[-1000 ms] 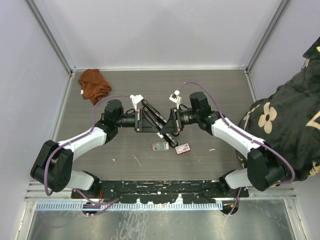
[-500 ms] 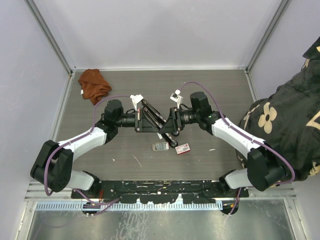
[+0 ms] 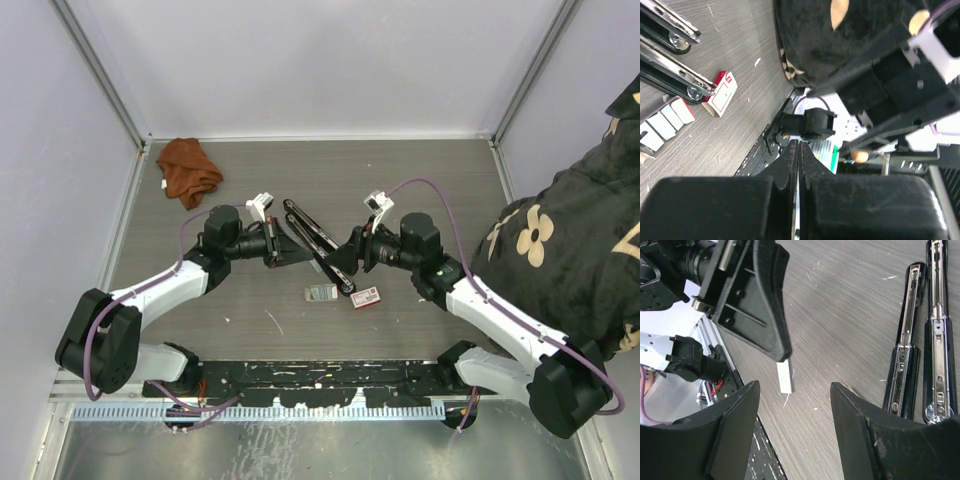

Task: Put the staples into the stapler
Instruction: Pick up the stapler.

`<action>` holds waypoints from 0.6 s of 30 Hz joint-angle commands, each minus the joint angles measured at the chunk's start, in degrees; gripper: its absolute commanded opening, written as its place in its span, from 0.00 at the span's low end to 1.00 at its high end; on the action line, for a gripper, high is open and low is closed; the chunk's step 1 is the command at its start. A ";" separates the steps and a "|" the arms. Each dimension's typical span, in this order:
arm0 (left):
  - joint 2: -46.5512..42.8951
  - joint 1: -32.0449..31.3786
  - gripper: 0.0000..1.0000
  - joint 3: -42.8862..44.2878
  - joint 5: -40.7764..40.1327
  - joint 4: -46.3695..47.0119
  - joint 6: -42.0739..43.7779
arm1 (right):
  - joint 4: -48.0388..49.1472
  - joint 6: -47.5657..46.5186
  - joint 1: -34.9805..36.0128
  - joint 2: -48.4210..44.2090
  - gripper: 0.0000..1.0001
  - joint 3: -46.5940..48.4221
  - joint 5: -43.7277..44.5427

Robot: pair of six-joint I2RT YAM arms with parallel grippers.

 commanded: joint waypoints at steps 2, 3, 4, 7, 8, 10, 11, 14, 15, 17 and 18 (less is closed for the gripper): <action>-2.95 1.28 0.00 -1.33 -5.93 1.49 -8.11 | 5.62 -4.62 9.31 -1.98 0.64 0.00 19.44; -3.08 1.40 0.00 -1.40 -6.24 1.37 -8.46 | 5.52 -5.32 11.11 -1.72 0.64 0.08 21.44; -3.11 1.50 0.00 -1.36 -6.49 1.07 -8.72 | 5.66 -5.79 12.52 -1.64 0.64 0.15 22.86; -3.10 1.69 0.00 -1.06 -6.60 0.60 -9.06 | 5.49 -7.05 15.47 -0.64 0.65 0.41 26.95; -3.11 1.68 0.00 -1.01 -6.58 0.53 -9.13 | 5.38 -7.29 16.18 -0.18 0.65 0.45 28.13; -3.10 1.69 0.00 -1.00 -6.55 0.60 -9.31 | 5.41 -7.99 17.25 0.73 0.65 0.50 29.63; -3.16 1.69 0.00 -1.00 -6.57 0.61 -9.33 | 5.57 -8.31 17.59 1.13 0.64 0.48 30.07; -3.10 1.69 0.00 -1.00 -6.37 0.67 -9.49 | 5.54 -9.26 18.07 2.39 0.62 0.74 31.24; -3.12 1.67 0.00 -0.92 -6.18 0.67 -9.59 | 5.54 -9.55 18.08 2.71 0.61 0.99 31.25; -3.13 1.69 0.00 -0.76 -5.94 0.75 -9.67 | 5.84 -9.85 18.21 3.36 0.57 1.21 31.17; -3.10 1.69 0.00 -0.74 -5.85 0.77 -9.72 | 5.96 -9.94 18.34 3.70 0.55 1.28 31.29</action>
